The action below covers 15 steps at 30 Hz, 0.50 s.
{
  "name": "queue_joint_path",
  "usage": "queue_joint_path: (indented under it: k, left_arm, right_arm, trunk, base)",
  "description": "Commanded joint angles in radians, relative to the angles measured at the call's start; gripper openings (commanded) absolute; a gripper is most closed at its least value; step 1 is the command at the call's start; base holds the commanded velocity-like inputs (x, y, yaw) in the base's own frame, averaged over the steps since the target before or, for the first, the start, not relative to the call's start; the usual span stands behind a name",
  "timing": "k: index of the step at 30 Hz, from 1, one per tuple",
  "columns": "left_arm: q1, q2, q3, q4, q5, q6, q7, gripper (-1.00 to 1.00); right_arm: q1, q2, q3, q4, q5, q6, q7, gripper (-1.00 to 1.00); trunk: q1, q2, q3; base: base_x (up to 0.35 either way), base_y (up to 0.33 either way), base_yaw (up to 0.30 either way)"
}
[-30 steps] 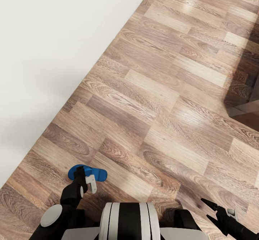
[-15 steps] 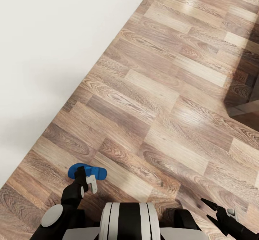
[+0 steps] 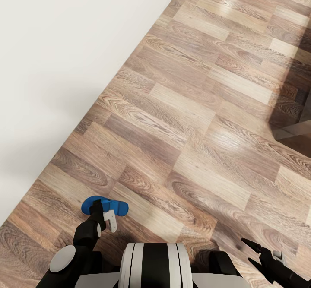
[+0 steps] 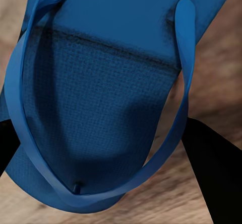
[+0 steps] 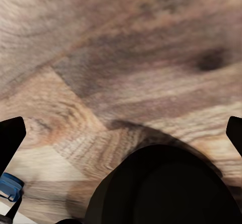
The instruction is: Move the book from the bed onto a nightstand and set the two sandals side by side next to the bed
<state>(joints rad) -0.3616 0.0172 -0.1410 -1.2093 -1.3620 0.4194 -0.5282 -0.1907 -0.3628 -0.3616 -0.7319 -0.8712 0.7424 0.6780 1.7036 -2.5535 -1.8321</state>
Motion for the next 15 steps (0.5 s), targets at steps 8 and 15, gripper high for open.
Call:
queue_joint_path:
  k: [8, 15]
  left_arm:
    - [0.0, 0.001, -0.003, -0.001, -0.009, 0.004, -0.007, -1.0]
    - [0.0, 0.0, -0.003, 0.0, -0.009, 0.004, -0.007, -1.0]
  right_arm:
    - [-0.001, 0.0, -0.002, 0.0, -0.002, 0.006, 0.001, 1.0]
    - [0.0, 0.0, -0.002, 0.0, -0.002, 0.006, 0.002, 1.0]
  trunk:
    - [0.0, 0.0, 0.0]
    - [0.0, 0.0, 0.0]
  base:
    - [0.0, 0.0, 0.0]
    - [0.0, 0.0, 0.0]
